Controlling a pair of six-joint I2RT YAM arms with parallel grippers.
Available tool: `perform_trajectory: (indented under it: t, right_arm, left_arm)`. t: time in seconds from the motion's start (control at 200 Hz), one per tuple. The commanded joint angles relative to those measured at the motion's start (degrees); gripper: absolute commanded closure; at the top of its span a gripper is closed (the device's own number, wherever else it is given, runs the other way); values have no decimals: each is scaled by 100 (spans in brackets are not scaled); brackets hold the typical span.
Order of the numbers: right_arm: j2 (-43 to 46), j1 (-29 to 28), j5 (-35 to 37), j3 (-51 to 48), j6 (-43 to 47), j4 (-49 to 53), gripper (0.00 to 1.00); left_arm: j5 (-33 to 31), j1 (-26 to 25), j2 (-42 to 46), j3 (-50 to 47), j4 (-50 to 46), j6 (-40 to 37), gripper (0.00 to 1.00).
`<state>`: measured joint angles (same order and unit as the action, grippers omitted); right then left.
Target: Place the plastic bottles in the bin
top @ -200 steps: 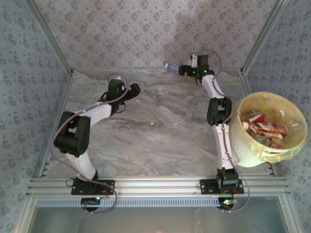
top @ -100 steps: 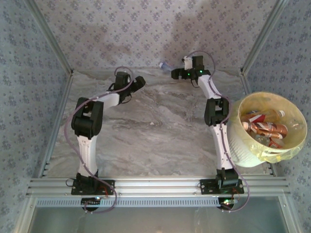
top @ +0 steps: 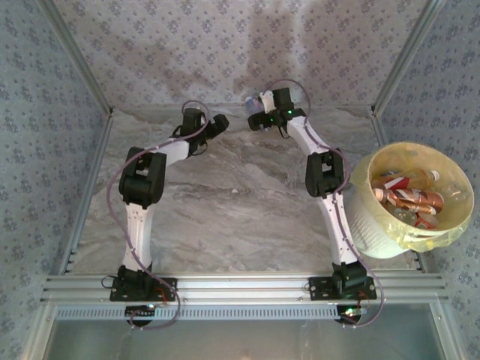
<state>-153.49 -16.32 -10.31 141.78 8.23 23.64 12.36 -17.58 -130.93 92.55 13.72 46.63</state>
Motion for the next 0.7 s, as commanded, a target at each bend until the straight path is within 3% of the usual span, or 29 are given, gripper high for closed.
perform_trajectory:
  t: [0.0, 0.08, 0.335, 0.475, 0.7]
  right_arm:
    - [-231, -123, 839, 276, 245, 126, 0]
    - [-278, -182, 1083, 338, 245, 173, 0]
    - [-390, -144, 601, 613, 376, 446, 1]
    - [-490, -148, 743, 825, 431, 818, 11]
    - [-490, -188, 782, 825, 675, 1209, 19]
  left_arm:
    - [325, 9, -244, 359, 181, 140, 2]
    - [370, 9, -286, 434, 175, 145, 2]
    - [362, 9, -296, 369, 175, 152, 2]
    - [355, 9, -307, 326, 213, 205, 2]
    - [368, 7, -332, 312, 283, 232, 2]
